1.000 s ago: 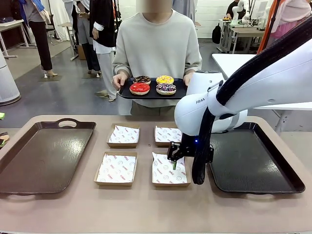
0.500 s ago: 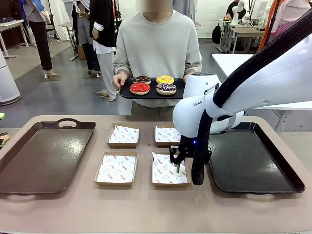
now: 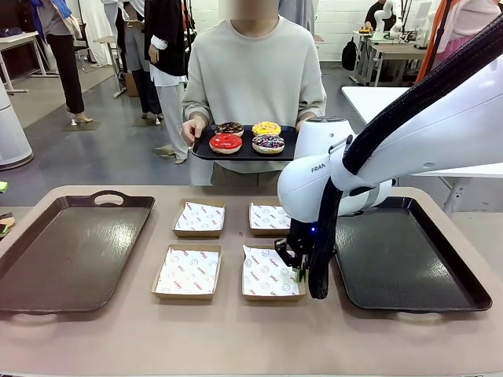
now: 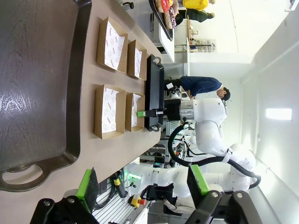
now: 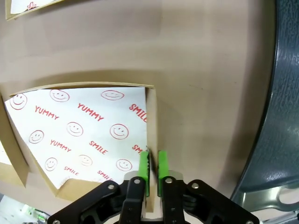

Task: Individually package the donuts and arrange them on the tray.
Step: Pick up one Paper togo box.

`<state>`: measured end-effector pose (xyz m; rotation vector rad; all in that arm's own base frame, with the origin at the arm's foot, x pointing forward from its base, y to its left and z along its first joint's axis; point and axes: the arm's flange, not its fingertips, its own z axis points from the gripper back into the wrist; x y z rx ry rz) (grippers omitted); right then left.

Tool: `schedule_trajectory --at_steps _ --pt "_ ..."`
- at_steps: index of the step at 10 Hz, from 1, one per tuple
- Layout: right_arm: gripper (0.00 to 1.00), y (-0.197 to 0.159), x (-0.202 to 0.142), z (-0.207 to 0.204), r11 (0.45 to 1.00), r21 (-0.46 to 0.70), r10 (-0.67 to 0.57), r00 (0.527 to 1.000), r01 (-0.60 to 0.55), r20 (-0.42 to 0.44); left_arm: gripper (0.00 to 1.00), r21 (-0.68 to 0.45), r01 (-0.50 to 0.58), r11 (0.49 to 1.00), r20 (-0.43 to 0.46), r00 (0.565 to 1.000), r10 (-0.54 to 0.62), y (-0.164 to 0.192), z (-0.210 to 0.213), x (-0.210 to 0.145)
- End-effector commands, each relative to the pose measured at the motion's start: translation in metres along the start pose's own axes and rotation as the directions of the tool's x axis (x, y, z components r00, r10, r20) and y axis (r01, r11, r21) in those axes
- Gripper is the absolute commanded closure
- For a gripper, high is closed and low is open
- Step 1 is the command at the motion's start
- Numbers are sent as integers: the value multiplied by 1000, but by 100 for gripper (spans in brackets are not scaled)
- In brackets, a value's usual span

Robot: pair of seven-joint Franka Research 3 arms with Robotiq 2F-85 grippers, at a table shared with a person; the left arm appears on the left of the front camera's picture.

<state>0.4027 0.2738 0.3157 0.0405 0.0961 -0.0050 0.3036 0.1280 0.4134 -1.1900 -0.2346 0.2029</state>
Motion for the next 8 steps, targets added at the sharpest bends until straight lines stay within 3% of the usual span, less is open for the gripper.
schedule_trajectory --at_steps 1,4,5,8 --pt "100 5 4 2 999 -29 -17 1000 16 -3 0 -11 -3 1000 10 1000 4 -1 1 1" --pt "100 6 -2 12 999 -22 -45 999 45 28 0 -11 -3 1000 10 1000 4 -1 1 1" --pt "100 8 -9 29 1000 -7 -7 1000 6 -16 0 -11 -3 1000 10 1000 4 -1 1 1" --pt "100 16 -16 121 997 -59 57 998 -57 3 0 -11 -3 1000 10 1000 4 -1 1 1"
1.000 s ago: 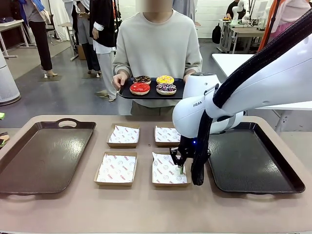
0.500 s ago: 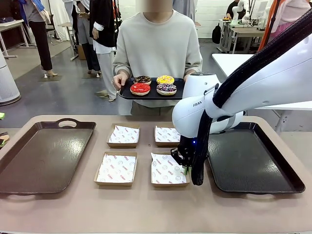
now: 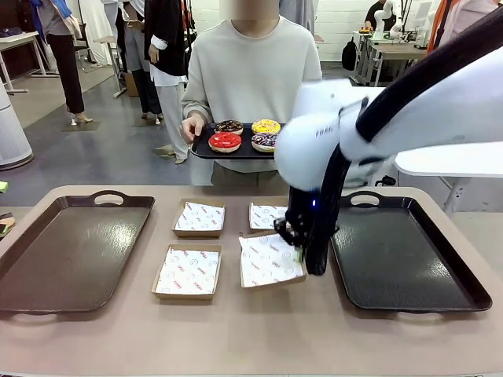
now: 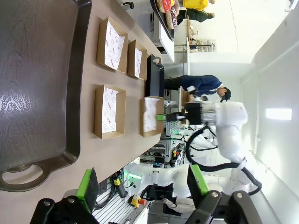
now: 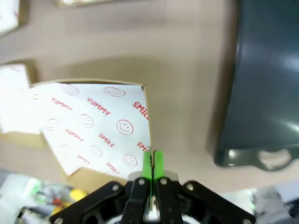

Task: Individually package the donuts and arrange them on the tray.
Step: Pick up one Paper togo box, then place the picked Paper togo box on the Handle tray while simultaneously picking up another Paper togo box from the table with the other hand.

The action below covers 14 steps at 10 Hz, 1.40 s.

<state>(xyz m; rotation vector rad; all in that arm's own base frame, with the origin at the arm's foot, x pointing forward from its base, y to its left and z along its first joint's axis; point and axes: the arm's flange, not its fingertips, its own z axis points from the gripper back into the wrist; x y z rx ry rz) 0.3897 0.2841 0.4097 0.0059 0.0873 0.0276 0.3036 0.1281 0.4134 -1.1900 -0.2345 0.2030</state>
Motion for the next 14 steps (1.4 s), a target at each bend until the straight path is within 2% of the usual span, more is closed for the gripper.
schedule_trajectory --at_steps 1,2,4,7,9,10,11,14 --pt "100 3 17 61 999 -22 36 999 -36 5 0 -11 -3 1000 10 1000 3 -1 1 1" --pt "100 3 39 94 1000 -27 13 1000 -12 24 0 -11 -3 1000 10 1000 3 -1 1 1" --pt "100 -3 96 130 995 10 -96 995 96 31 0 -11 -3 1000 10 1000 3 -1 1 1" --pt "100 -8 157 137 992 -2 -128 992 128 15 0 -11 -3 1000 10 1000 3 -1 1 1" --pt "100 -9 172 131 992 -14 -125 992 125 0 0 -11 -3 1000 10 1000 3 -1 1 1" --pt "100 -12 176 120 996 -27 -79 997 79 -5 0 -11 -3 1000 10 1000 3 -1 1 1" --pt "100 -16 167 119 994 24 -109 994 109 7 0 -11 -3 1000 10 1000 3 -1 1 1" --pt "100 -16 167 119 994 24 -109 994 109 7 0 -11 -3 1000 10 1000 3 -1 1 1"
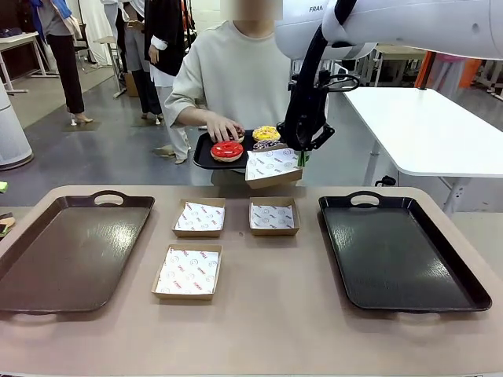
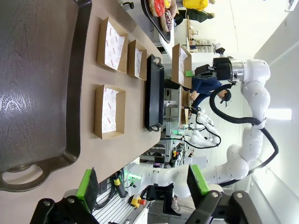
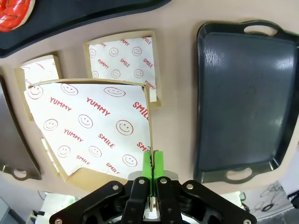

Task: Individually package the donuts and arrange them on the tray.
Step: Place the picked Paper togo box on the Handle tray while simultaneously picking up another Paper togo box from the table with the other hand.

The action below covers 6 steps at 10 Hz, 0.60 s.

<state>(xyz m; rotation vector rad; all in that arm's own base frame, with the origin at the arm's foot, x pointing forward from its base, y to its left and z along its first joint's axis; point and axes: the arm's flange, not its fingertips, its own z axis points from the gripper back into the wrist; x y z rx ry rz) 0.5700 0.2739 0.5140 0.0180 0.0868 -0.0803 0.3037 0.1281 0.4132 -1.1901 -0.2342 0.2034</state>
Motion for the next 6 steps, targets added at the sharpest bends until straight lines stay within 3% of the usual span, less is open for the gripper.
schedule_trajectory --at_steps 1,6 --pt "100 -2 -3 0 1000 7 -2 1000 2 7 0 -11 -3 1000 10 1000 3 -1 1 1" --pt "100 -2 -3 0 1000 7 -2 1000 2 7 0 -11 -3 1000 10 1000 3 -1 1 1"
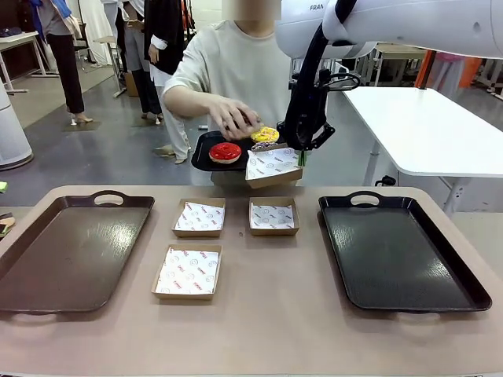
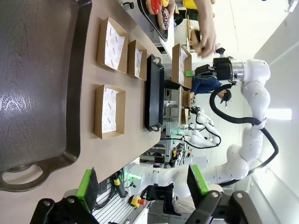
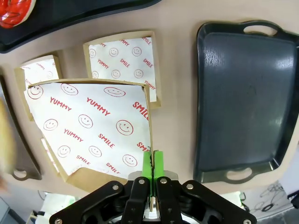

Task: Individually package the donuts and arrange them on the tray.
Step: Place the picked Paper togo box on the Handle tray while simultaneously picking up another Paper togo box from the table with the other hand.

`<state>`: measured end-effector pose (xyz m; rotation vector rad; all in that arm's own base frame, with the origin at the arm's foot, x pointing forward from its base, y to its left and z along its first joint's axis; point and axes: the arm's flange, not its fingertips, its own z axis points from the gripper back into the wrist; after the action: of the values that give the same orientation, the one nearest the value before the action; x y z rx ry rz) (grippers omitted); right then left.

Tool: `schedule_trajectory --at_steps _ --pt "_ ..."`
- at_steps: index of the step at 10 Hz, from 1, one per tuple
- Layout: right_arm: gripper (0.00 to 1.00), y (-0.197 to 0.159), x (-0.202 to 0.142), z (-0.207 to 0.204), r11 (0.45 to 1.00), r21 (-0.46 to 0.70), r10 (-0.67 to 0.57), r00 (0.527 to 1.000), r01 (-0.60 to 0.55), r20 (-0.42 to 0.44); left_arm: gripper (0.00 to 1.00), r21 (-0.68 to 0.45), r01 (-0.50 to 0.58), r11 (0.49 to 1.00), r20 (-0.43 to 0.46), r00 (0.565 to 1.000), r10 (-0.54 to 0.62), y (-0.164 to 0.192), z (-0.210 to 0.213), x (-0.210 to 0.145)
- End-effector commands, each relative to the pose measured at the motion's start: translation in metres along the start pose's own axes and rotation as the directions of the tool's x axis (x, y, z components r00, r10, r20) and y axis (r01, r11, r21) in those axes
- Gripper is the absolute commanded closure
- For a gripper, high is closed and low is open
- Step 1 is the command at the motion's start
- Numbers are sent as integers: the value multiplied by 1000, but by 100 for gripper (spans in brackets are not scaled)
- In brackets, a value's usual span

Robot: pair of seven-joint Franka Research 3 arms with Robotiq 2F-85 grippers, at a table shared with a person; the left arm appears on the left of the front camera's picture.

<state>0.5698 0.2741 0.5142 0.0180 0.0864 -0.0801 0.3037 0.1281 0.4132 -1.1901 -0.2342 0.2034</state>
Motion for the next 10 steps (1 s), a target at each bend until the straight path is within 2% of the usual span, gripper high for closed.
schedule_trajectory --at_steps 1,10 --pt "100 -3 -3 -1 1000 7 -2 1000 2 7 0 -11 -3 1000 10 1000 3 -1 1 1" --pt "100 -3 -3 -1 1000 7 -2 1000 2 7 0 -11 -3 1000 10 1000 3 -1 1 1"
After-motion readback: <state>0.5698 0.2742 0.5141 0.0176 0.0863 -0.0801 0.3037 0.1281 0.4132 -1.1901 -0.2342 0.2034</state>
